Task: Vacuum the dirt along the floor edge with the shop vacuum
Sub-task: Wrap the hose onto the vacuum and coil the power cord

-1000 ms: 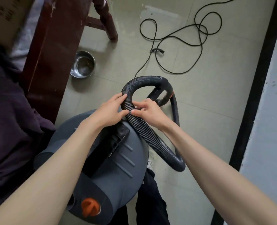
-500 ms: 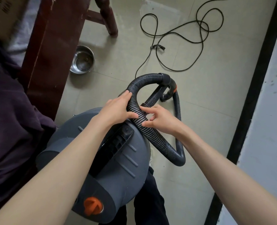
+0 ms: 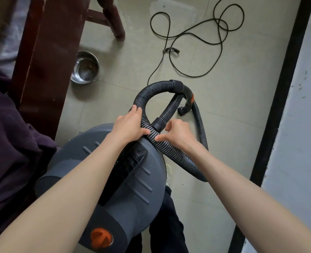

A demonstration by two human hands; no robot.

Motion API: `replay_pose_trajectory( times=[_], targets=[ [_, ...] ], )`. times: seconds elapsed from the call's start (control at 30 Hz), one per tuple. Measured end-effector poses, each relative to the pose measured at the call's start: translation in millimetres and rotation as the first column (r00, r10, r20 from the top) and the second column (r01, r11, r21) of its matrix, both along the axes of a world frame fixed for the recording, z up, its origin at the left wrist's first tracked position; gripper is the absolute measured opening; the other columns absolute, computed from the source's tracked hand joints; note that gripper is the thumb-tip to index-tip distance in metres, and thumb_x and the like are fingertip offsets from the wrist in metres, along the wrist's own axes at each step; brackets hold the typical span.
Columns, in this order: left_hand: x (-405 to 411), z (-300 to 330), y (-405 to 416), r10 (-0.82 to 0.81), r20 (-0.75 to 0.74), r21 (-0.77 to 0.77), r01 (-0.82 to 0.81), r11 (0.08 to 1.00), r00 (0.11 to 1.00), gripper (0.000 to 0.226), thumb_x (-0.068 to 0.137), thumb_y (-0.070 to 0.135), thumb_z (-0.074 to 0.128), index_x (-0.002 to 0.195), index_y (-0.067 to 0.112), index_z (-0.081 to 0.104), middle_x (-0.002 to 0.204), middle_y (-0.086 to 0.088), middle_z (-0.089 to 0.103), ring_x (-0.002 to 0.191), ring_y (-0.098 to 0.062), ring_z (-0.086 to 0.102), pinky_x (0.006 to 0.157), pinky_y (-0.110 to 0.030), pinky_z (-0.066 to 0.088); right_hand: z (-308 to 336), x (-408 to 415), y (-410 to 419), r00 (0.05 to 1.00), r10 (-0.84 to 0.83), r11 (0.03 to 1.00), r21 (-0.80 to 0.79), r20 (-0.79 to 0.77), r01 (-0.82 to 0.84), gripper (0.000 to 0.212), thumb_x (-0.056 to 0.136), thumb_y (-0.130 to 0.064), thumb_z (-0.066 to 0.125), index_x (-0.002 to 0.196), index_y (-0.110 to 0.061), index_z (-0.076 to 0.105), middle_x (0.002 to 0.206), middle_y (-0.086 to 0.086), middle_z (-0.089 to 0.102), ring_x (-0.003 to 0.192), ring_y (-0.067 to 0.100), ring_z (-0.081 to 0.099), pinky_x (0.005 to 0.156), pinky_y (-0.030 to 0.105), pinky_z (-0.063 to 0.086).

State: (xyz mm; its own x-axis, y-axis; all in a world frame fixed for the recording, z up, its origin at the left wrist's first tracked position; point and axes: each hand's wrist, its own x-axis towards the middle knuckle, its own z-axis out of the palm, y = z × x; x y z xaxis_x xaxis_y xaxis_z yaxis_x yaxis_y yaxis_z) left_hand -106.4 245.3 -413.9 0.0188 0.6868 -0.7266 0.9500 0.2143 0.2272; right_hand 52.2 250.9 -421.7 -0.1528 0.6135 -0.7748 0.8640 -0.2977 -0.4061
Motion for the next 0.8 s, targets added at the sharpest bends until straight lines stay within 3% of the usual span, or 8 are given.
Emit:
replay_pose_trajectory(
  times=[0.1, 0.23, 0.37, 0.47, 0.6, 0.7, 0.8],
  targets=[
    [2.5, -9.4, 1.1, -0.008, -0.026, -0.011, 0.008, 1.0, 1.0, 0.075, 0.084, 0.04, 0.067, 0.14, 0.007, 0.03, 0.152, -0.01, 0.025, 0.132, -0.028, 0.04, 0.103, -0.041, 0.032, -8.5, 1.1, -0.7, 1.0, 0.005, 1.0, -0.003, 0.021, -0.005, 0.046, 0.068, -0.041, 0.085, 0.077, -0.017, 0.048, 0.077, -0.004, 0.052, 0.08, 0.019, 0.052, 0.065, 0.031, 0.04],
    [4.9, -15.0, 6.9, -0.034, -0.08, -0.011, 0.033, 0.999, 0.996, 0.069, 0.08, 0.042, 0.07, 0.131, 0.007, 0.038, 0.136, -0.008, 0.04, 0.123, -0.029, 0.048, 0.095, -0.04, 0.036, -13.7, 0.7, 3.3, 1.0, 0.023, 0.999, -0.033, 0.019, -0.023, 0.044, 0.067, -0.042, 0.086, 0.076, -0.016, 0.052, 0.08, 0.0, 0.057, 0.084, 0.021, 0.056, 0.068, 0.031, 0.045],
    [7.6, -9.8, 10.2, -0.039, -0.118, -0.024, 0.037, 0.999, 0.992, 0.07, 0.08, 0.042, 0.07, 0.131, 0.007, 0.039, 0.134, -0.009, 0.042, 0.124, -0.029, 0.046, 0.095, -0.039, 0.036, -12.3, 4.4, -5.5, 1.0, 0.007, 0.999, -0.048, 0.029, -0.005, 0.042, 0.072, -0.05, 0.079, 0.073, -0.018, 0.052, 0.083, 0.001, 0.059, 0.087, 0.022, 0.056, 0.069, 0.03, 0.042],
    [6.8, -7.2, -0.5, -0.013, -0.073, -0.014, 0.012, 1.0, 0.997, 0.068, 0.087, 0.041, 0.061, 0.139, 0.008, 0.032, 0.142, -0.008, 0.035, 0.131, -0.027, 0.039, 0.1, -0.042, 0.036, -4.5, 5.6, -12.0, 1.0, -0.003, 0.998, -0.061, -0.007, 0.002, 0.039, 0.084, -0.047, 0.07, 0.097, -0.011, 0.062, 0.101, 0.009, 0.065, 0.104, 0.027, 0.06, 0.079, 0.031, 0.044],
    [4.1, 18.3, -18.5, -0.019, -0.037, 0.068, 0.022, 0.997, 0.999, 0.07, 0.096, 0.04, 0.047, 0.151, 0.011, 0.014, 0.157, -0.008, 0.015, 0.144, -0.021, 0.017, 0.113, -0.04, 0.025, 19.8, 13.5, -10.0, 0.999, 0.025, 0.999, -0.026, -0.042, -0.026, 0.049, 0.095, -0.043, 0.055, 0.128, -0.007, 0.055, 0.127, 0.013, 0.061, 0.12, 0.029, 0.054, 0.094, 0.031, 0.04],
    [5.9, 52.9, -28.3, -0.029, -0.035, 0.236, 0.036, 0.971, 0.999, 0.067, 0.097, 0.038, 0.045, 0.151, 0.012, 0.015, 0.157, -0.009, 0.017, 0.144, -0.023, 0.017, 0.113, -0.038, 0.021, 50.6, 28.4, -9.7, 0.992, 0.126, 0.986, 0.112, 0.002, -0.126, 0.054, 0.095, -0.046, 0.051, 0.136, -0.011, 0.046, 0.131, 0.015, 0.057, 0.123, 0.032, 0.051, 0.099, 0.038, 0.041],
    [13.3, 101.2, -36.2, -0.039, -0.053, 0.386, 0.057, 0.921, 0.998, 0.068, 0.097, 0.041, 0.045, 0.152, 0.016, 0.015, 0.158, -0.009, 0.015, 0.146, -0.025, 0.013, 0.115, -0.038, 0.015, 98.4, 51.2, -15.4, 0.966, 0.206, 0.912, 0.327, 0.156, -0.248, 0.066, 0.093, -0.056, 0.047, 0.146, -0.02, 0.035, 0.142, 0.008, 0.049, 0.131, 0.029, 0.043, 0.106, 0.045, 0.036]
  ],
)
